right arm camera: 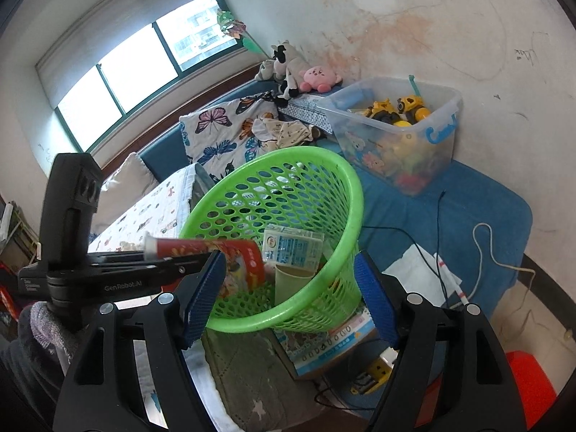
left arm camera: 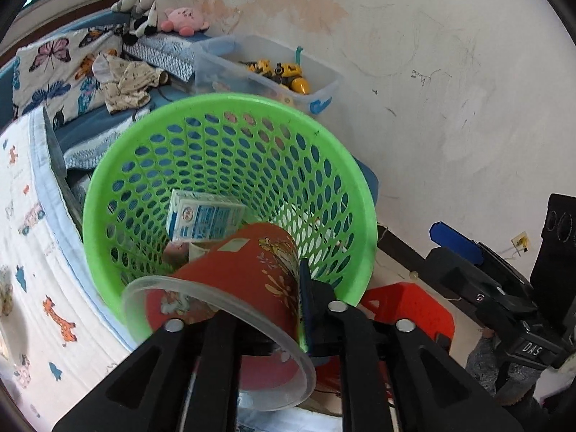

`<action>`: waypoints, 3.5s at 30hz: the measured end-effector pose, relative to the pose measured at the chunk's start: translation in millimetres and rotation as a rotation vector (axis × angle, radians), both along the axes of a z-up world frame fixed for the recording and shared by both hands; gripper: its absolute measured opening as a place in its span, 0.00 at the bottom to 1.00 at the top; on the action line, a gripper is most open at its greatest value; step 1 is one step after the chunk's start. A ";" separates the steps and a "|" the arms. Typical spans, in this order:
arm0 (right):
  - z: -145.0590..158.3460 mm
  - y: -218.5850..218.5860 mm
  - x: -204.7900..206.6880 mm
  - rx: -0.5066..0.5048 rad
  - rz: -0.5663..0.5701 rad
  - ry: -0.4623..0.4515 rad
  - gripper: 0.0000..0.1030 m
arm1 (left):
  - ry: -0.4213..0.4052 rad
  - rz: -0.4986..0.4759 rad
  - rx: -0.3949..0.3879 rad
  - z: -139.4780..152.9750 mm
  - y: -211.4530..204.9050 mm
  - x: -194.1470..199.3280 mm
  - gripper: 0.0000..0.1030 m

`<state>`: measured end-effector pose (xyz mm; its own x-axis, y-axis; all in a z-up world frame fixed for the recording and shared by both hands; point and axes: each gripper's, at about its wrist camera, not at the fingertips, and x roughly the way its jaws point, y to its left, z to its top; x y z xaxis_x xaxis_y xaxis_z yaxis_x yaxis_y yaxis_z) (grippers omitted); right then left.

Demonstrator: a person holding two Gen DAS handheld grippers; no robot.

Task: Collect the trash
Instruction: 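Lower the red paper cup into the basket and open the left tool, then grasp orange Ovaltine snack bag with left tool while right tool moves to bottle, then grasp clear green-label bottle cap with right tool while left tool holds bag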

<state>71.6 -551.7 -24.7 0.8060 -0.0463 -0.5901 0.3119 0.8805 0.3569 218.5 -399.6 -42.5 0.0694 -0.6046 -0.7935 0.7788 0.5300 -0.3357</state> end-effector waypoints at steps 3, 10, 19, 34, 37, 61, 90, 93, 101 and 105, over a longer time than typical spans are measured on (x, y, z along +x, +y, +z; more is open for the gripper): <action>-0.4 1.4 -0.8 0.000 0.000 -0.001 0.71 | -0.008 0.014 -0.006 0.8 3.0 0.8 0.34; 1.4 4.3 -2.4 0.000 0.004 -0.004 0.71 | -0.006 0.023 -0.019 6.5 11.8 1.3 0.38; 6.6 20.2 -0.7 -0.004 0.036 -0.011 0.72 | -0.068 0.087 -0.069 25.3 60.1 -6.0 0.44; 13.2 72.4 29.3 -0.015 0.157 -0.004 0.76 | -0.184 0.320 -0.115 39.0 188.5 -8.8 0.63; 14.6 82.5 35.1 -0.021 0.182 -0.004 0.77 | -0.217 0.370 -0.098 39.2 219.3 -7.5 0.71; 14.0 178.5 93.8 -0.038 0.380 0.044 0.80 | -0.252 0.488 0.139 -28.4 369.9 47.2 0.90; -6.3 229.2 128.9 -0.041 0.497 0.109 0.80 | -0.241 0.529 0.063 -40.8 379.5 70.6 0.63; -5.2 235.6 129.9 -0.052 0.520 0.106 0.80 | -0.227 0.553 0.044 -37.6 386.8 68.7 0.58; -7.0 273.0 140.7 -0.089 0.640 0.100 0.80 | -0.235 0.624 -0.001 -16.8 412.5 50.5 0.55; -9.9 298.4 152.1 -0.114 0.725 0.090 0.78 | -0.245 0.658 -0.020 -3.5 426.5 40.8 0.55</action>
